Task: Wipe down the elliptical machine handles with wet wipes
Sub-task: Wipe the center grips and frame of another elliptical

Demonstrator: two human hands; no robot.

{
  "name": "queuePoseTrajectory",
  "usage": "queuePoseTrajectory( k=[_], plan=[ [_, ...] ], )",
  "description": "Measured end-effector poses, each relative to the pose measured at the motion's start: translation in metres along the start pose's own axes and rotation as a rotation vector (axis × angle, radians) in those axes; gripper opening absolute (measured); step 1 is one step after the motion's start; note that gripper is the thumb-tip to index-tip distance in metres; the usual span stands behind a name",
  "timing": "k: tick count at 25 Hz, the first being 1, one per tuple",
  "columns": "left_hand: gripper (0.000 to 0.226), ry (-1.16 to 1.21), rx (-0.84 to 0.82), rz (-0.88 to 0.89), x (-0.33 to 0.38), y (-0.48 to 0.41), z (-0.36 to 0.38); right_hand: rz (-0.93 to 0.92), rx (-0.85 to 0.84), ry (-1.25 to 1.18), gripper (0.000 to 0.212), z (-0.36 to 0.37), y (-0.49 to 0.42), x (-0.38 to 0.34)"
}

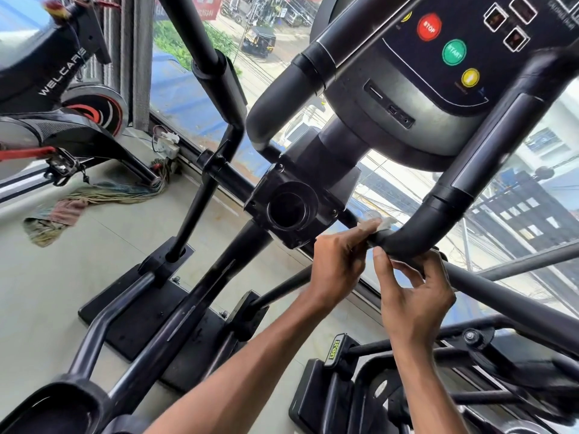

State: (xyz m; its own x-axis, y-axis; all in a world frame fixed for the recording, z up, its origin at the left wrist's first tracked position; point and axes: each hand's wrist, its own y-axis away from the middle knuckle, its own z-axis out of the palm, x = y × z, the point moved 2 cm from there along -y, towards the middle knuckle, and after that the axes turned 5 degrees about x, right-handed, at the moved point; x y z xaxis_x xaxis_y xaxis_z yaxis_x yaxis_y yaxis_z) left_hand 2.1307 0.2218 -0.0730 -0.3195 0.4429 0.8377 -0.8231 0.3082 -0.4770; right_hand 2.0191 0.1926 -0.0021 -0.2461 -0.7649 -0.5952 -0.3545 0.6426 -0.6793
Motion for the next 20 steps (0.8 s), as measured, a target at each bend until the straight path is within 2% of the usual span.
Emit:
queuePoseTrajectory(
  k=[4, 7, 12, 16, 20],
  plan=[
    [0.045, -0.082, -0.025, -0.162, -0.020, -0.006, 0.006, -0.010, -0.015, 0.039, 0.030, -0.003, -0.001, 0.000],
    [0.038, -0.047, 0.033, -0.225, -0.013, 0.002, 0.008, -0.036, -0.031, 0.063, 0.032, -0.004, -0.001, -0.001],
    [0.041, 0.091, 0.125, -0.116, 0.029, 0.034, -0.005, -0.090, -0.157, 0.085, 0.058, -0.018, -0.006, -0.011],
    [0.039, 0.101, 0.186, 0.027, 0.052, 0.041, -0.010, -0.115, -0.198, 0.067, 0.045, -0.023, -0.013, -0.018],
    [0.039, 0.033, 0.133, -0.039, 0.039, 0.027, -0.015, -0.044, -0.217, 0.047, 0.042, -0.023, -0.013, -0.017]
  ],
)
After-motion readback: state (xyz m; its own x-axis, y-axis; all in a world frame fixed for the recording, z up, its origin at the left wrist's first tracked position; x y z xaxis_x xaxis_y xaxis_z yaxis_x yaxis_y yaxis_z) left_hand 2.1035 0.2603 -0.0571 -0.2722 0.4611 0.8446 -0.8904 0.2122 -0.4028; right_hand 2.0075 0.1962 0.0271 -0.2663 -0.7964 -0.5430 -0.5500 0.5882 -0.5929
